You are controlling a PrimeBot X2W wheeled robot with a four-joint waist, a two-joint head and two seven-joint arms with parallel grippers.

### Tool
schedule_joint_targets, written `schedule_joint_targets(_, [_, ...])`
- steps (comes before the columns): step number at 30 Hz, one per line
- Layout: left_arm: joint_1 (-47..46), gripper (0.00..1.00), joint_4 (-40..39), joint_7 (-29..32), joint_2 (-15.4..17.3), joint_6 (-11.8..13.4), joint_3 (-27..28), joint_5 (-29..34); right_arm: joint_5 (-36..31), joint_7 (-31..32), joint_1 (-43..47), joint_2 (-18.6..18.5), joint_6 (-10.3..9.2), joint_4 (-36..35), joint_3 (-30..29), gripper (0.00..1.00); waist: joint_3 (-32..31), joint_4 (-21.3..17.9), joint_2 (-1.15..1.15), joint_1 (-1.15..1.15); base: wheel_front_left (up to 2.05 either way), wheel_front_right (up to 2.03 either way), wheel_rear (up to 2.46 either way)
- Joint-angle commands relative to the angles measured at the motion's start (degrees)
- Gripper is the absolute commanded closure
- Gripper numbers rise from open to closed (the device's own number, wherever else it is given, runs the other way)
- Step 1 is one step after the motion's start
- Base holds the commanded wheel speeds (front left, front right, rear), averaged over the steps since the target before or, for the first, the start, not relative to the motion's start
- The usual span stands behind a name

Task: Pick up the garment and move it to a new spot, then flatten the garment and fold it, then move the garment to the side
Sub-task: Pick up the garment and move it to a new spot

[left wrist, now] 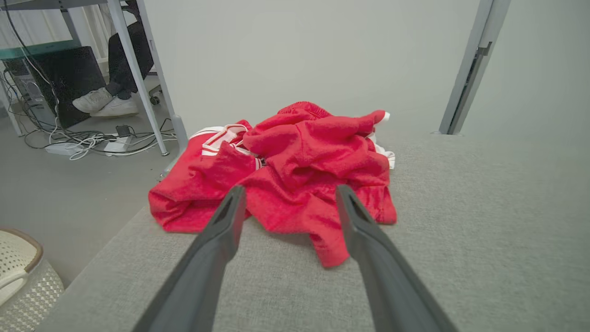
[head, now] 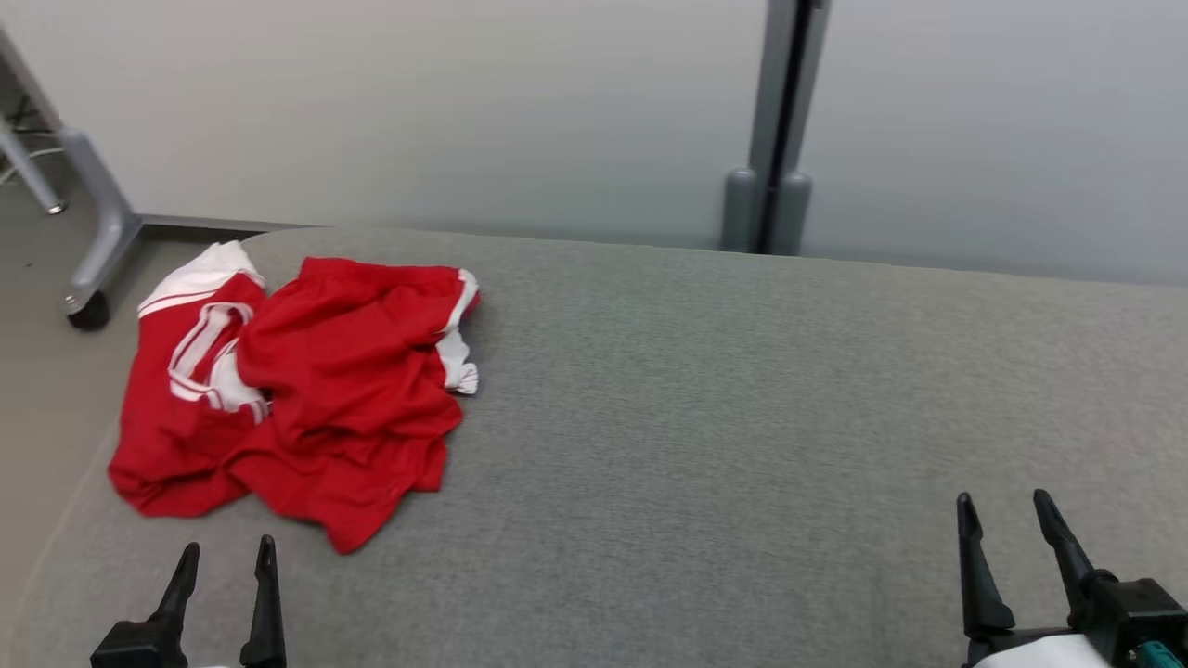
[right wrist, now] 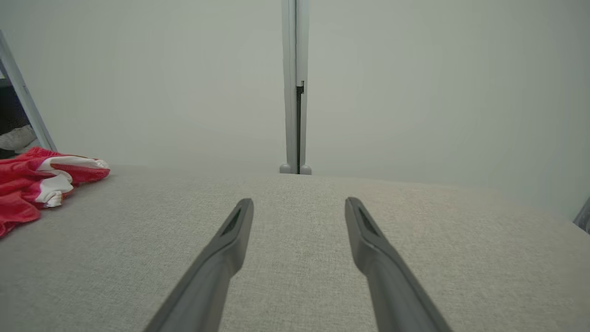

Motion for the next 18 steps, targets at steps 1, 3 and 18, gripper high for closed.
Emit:
schedule_joint_targets(1, [0.9,0.00,-0.1,-0.1,0.3,0.3,0.3,-0.2,-0.2,-0.3,-0.1,-0.2,0.12,-0.2,0.2,0.00,0.0,5.2,0.00,0.00,0.00,0.00,0.00])
schedule_joint_targets(3, [1.6,0.00,-0.7,-0.1,0.2,0.6,1.1,-0.8,-0.1,-0.3,-0.8,-0.2,0.12,-0.1,1.3,0.00,0.2,8.0,0.00,0.00,0.00,0.00,0.00])
schedule_joint_targets(18, [-7.3,0.00,-0.2,1.7,-0.4,-0.8,-5.5,-5.0,0.9,-0.3,-6.0,-3.9,0.08,-1.1,6.5,0.00,8.1,11.9,0.00,0.00,0.00,0.00,0.00])
